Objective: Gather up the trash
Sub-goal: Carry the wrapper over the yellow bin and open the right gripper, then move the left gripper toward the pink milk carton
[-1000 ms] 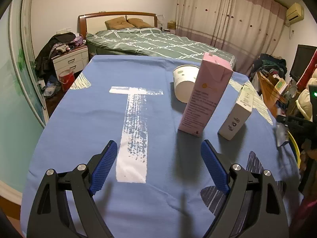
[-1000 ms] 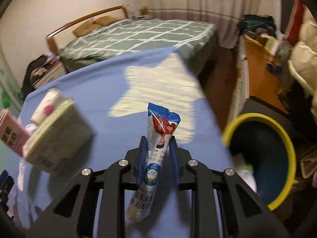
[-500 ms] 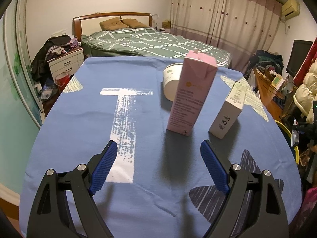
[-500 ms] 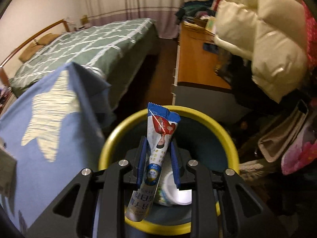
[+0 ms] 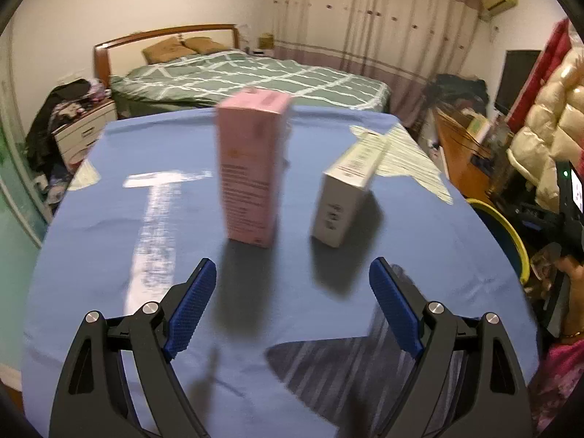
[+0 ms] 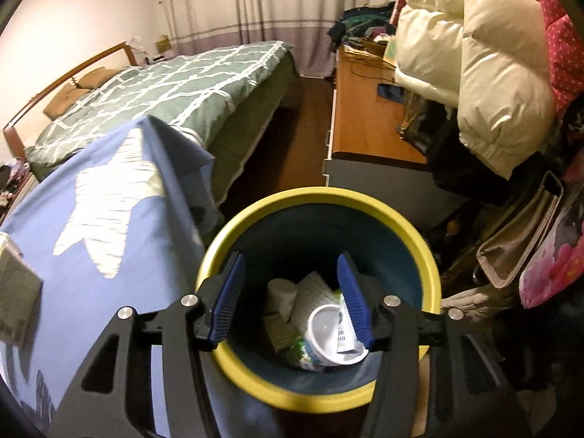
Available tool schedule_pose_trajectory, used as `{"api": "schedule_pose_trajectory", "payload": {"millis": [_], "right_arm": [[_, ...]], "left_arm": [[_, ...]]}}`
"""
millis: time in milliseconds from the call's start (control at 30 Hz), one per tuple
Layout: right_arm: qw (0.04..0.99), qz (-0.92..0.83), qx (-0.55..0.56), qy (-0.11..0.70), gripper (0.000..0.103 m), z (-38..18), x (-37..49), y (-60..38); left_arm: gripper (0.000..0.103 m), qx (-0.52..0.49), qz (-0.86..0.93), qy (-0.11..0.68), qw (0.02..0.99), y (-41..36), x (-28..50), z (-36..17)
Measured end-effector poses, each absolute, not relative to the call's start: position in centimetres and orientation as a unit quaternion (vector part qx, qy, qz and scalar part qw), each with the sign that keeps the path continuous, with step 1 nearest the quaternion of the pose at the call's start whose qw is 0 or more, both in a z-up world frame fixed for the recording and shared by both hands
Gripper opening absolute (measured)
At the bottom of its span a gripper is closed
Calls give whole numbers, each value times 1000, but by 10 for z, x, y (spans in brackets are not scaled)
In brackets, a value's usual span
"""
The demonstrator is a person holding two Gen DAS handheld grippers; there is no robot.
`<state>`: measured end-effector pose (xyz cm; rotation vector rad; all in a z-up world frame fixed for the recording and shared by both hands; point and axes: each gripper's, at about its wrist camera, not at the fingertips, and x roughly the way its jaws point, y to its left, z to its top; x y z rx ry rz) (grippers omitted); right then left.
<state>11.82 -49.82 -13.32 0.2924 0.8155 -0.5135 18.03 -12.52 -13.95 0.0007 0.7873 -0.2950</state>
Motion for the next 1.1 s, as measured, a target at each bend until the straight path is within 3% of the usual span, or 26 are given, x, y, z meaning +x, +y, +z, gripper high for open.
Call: {"api": "schedule_pose_trajectory", "payload": {"millis": [433, 833, 933, 1100], "right_arm": [[881, -232, 142, 388, 54, -129, 118, -484], [878, -233, 149, 390, 54, -135, 118, -487], [877, -232, 150, 392, 54, -137, 119, -487], [878, -229, 151, 393, 54, -138, 118, -488]], "left_arm": [[85, 10, -118, 364, 924, -120, 208, -129], [74, 10, -129, 369, 920, -103, 249, -130], [68, 12, -135, 371, 919, -105, 256, -132], [42, 10, -139, 382, 914, -108, 262, -139]]}}
